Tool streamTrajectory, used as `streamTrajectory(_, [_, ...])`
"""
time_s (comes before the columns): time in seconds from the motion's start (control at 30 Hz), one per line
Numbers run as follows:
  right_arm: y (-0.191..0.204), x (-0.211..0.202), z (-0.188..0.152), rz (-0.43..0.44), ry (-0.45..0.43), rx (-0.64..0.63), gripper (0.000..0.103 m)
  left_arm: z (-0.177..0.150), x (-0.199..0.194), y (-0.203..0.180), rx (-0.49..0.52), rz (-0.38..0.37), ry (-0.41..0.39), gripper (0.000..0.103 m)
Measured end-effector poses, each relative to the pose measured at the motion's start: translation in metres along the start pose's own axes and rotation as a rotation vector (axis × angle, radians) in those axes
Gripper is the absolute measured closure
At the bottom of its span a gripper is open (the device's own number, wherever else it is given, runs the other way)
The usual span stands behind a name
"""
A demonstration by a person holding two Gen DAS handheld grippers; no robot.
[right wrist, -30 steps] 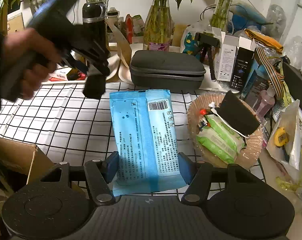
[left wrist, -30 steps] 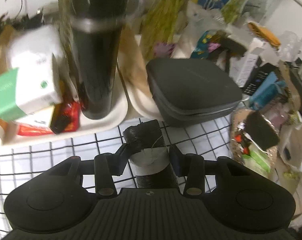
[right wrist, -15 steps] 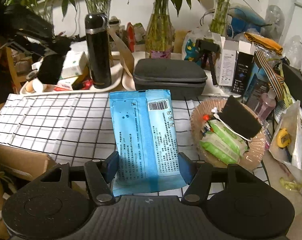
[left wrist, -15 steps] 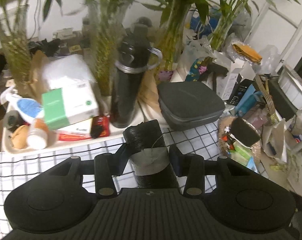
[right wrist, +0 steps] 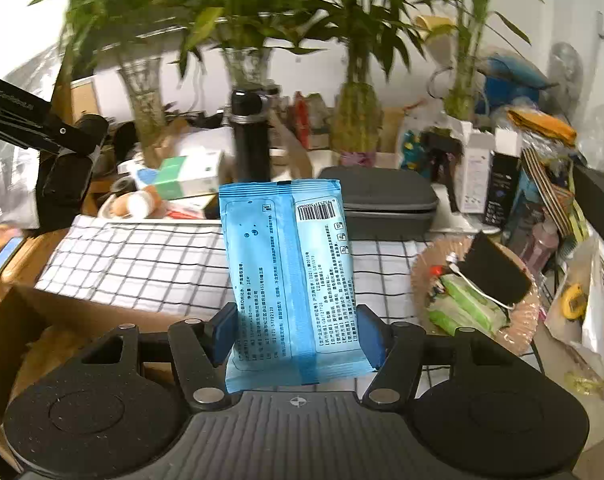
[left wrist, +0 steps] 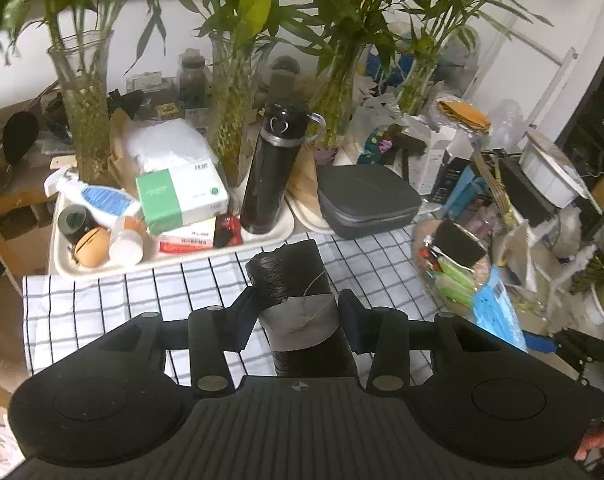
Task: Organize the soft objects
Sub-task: 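Carry the black roll and blue wipes pack to the cardboard box with both grippers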
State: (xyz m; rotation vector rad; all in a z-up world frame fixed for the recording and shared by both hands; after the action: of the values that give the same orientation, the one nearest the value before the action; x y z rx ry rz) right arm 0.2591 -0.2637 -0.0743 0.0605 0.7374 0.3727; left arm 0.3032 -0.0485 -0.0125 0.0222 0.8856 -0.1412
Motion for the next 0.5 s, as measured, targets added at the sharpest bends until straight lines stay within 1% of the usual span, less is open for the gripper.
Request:
streamTrajectory(0.27, [0.040, -0.023, -0.001, 0.077, 0.010, -0.044, 0.038, -0.036, -0.038, 0.012, 0.010, -0.032, -0.002, 0.060])
streamTrajectory(0.4, [0.051, -0.032, -0.002, 0.096, 0.009, -0.050, 0.038, -0.055, -0.048, 0.012, 0.019, -0.045, 0.005, 0.060])
streamTrajectory(0.5, [0.056, -0.040, -0.004, 0.102, 0.003, -0.051, 0.038, -0.071, -0.052, 0.015, 0.012, -0.057, 0.026, 0.060])
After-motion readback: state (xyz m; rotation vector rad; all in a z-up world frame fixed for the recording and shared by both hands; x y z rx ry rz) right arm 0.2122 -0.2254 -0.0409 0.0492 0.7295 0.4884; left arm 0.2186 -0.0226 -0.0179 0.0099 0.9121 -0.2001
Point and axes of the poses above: each gripper's, at about its wrist camera, not at the fingertips, and x roughly the way its jaws point, y to its left, z to its top, the point moved 6 cm from there along x, roughly the way its jaws point, and after that the axes turned 14 degrees about z, right-handed, at the moved point
